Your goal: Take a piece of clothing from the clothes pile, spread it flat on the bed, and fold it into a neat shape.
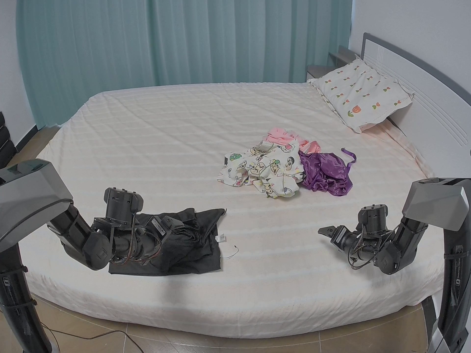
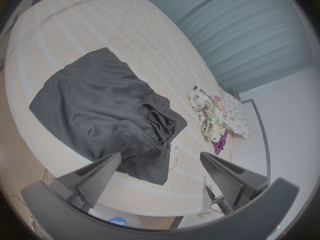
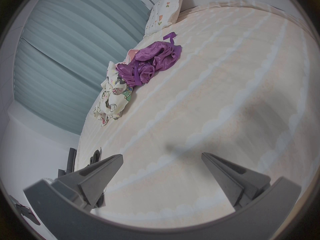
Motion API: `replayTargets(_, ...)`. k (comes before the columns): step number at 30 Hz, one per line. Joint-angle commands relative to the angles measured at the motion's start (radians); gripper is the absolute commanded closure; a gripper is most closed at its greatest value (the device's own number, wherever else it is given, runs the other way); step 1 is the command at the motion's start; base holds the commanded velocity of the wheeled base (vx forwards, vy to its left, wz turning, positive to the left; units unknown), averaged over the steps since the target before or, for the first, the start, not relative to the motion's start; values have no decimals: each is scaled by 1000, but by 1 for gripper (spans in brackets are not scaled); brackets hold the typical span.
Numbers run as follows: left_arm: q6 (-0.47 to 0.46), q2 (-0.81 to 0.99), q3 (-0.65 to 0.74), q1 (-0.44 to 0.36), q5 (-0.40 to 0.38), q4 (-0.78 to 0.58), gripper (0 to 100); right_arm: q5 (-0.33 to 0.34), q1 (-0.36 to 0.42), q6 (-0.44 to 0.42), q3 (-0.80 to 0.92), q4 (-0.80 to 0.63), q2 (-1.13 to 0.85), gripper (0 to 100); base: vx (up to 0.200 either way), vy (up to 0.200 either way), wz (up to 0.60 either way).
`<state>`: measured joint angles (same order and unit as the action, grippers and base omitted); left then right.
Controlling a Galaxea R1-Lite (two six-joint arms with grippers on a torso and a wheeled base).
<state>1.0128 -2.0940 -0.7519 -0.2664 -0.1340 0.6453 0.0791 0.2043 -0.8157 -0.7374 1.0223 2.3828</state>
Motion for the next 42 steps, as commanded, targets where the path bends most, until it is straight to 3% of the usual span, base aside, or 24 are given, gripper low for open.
replayTargets(1,20,-24,32,29,-7,20,0,1,6,0,0,1,4,0,0,0,0)
replayTargets(6,18,-18,32,72,-45,22,0,-1,20,3,0,2,6,0,0,0,0)
replayTargets(12,18,-12,34,159,-91,22,0,-9,27,1,0,28,4,0,0,200,0)
replayTargets(25,15,-26,20,253,-148,28,0,-32,73,1,15,67,-28,0,0,200,0)
replayTargets(31,15,-29,20,282,-164,34,0,-33,132,-6,15,64,-86,0,0,200,0)
replayTargets(33,13,-37,23,288,-187,36,0,-35,188,-17,0,65,-83,0,0,200,0)
replayTargets(42,12,-41,29,294,-199,36,0,-61,316,-16,-191,-24,-25,0,0,200,0)
